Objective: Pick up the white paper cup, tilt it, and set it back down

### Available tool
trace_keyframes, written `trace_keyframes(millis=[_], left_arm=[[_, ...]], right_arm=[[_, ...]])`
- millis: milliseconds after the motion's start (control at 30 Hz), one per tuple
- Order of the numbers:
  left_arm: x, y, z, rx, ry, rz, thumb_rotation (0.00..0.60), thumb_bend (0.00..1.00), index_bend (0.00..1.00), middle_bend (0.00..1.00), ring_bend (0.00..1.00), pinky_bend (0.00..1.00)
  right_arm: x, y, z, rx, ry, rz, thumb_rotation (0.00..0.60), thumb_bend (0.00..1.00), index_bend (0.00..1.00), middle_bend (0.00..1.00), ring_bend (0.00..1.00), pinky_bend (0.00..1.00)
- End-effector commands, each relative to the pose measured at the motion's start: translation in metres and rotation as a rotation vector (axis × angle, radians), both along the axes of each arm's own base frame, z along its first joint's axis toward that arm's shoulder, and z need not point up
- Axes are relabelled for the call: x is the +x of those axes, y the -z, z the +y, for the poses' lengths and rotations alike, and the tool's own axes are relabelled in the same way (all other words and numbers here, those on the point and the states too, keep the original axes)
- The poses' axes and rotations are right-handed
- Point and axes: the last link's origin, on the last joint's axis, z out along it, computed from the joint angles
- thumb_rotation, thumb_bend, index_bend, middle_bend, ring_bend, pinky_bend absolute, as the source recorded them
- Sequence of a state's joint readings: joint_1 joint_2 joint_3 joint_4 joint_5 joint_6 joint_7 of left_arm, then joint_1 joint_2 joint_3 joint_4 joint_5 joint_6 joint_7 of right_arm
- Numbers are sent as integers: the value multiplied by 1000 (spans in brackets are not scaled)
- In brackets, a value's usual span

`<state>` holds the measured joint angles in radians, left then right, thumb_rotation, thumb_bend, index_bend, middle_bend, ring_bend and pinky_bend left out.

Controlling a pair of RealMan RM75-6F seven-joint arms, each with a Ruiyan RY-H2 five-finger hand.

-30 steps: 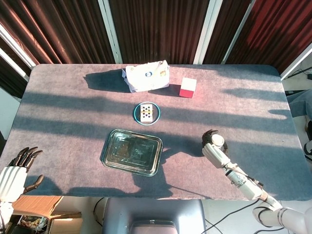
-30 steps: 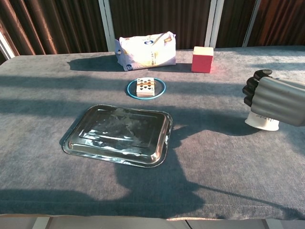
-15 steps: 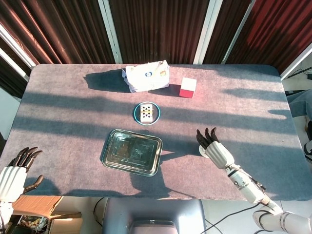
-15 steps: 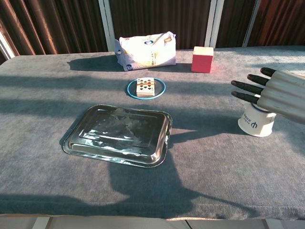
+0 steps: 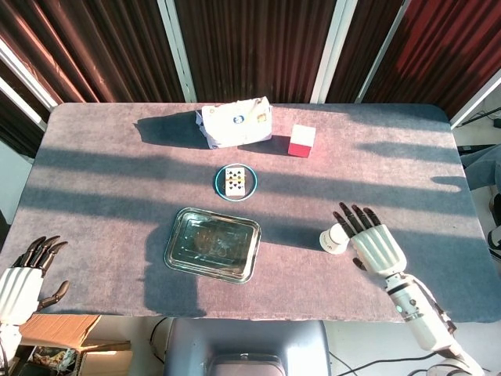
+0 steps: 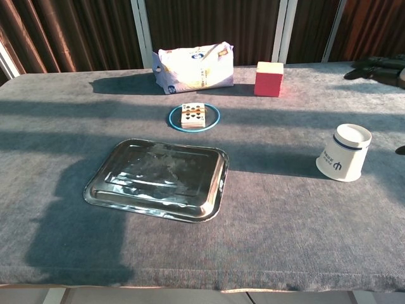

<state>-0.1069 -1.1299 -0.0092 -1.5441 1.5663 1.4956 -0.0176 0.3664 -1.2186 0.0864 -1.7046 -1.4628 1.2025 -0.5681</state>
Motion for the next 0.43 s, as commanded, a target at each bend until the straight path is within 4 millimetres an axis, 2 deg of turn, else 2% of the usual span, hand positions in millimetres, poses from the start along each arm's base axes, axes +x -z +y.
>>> trace_keyframes(millis=[33,233,433], left_arm=[[0,-1,1,10,6,0,600,297,188,101,71,292],[0,1,1,10,12,1,600,297,182,101,72,292],[1,2,1,6,16,8,600,296,182,101,72,292]], right_arm=[[-35,-30,21,-197,57,-179,600,298,15,66,56,192],[-54,-26,29,-256,54,-259,600,298,17,68,44,191],[-59,-26,31,-248,64,-285,600,298,18,67,43,191]])
